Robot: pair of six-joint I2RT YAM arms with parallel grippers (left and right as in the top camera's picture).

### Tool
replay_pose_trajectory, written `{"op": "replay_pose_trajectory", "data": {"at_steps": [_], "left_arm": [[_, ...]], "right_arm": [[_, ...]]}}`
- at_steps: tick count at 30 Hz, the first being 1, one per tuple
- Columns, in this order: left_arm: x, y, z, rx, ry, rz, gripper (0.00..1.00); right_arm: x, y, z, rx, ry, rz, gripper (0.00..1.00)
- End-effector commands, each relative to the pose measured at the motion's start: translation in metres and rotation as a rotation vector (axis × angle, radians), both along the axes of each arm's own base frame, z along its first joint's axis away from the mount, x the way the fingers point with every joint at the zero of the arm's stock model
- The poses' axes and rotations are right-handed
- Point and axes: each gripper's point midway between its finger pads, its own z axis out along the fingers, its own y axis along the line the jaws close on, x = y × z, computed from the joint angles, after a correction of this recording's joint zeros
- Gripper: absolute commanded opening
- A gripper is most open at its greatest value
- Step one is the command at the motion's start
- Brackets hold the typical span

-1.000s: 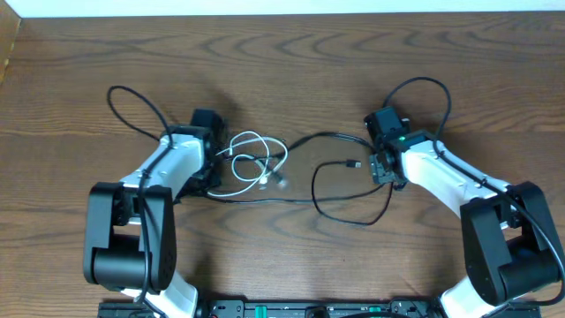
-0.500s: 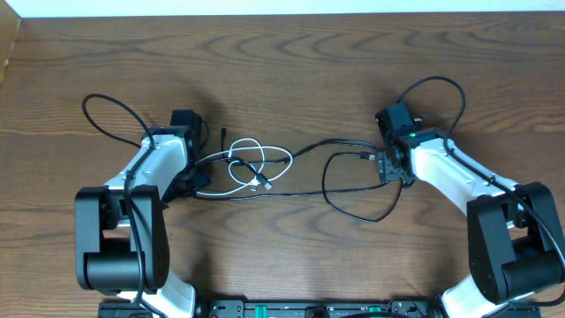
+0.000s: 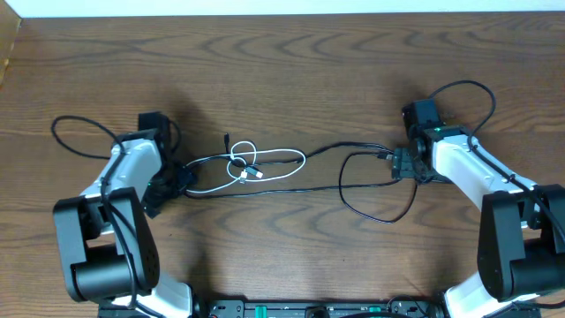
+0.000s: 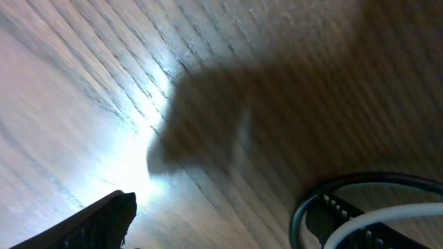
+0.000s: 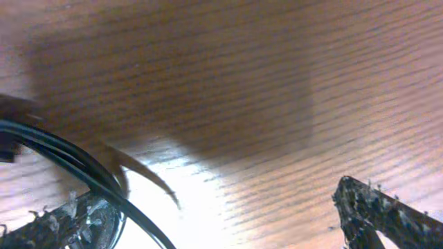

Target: Untangle cables

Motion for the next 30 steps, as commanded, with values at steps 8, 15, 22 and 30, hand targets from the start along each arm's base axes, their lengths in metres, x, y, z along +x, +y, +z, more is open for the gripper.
{"op": "replay_pose_trajectory", "data": {"at_steps": [8,15,22,30], "left_arm": [[-0.005,-0.058,-0.034,-0.395,-0.036,-0.224,0.85],[0.003,-0.086,-0.029,-0.503,-0.092,-0.346,0.85],[0.010,-0.086,-0.010,-0.506,-0.109,-0.349,0.87],[0.011,-0.077,0.016,-0.437,-0.135,-0.309,0.82]], "right_arm": [[-0.010,0.083,-0.019,0.453,0.062,0.223,0.99],[-0.011,0.103,-0.017,0.493,0.058,0.304,0.99],[-0.010,0.106,-0.016,0.493,0.053,0.314,0.99],[-0.010,0.106,-0.016,0.493,0.054,0.314,0.99]]}}
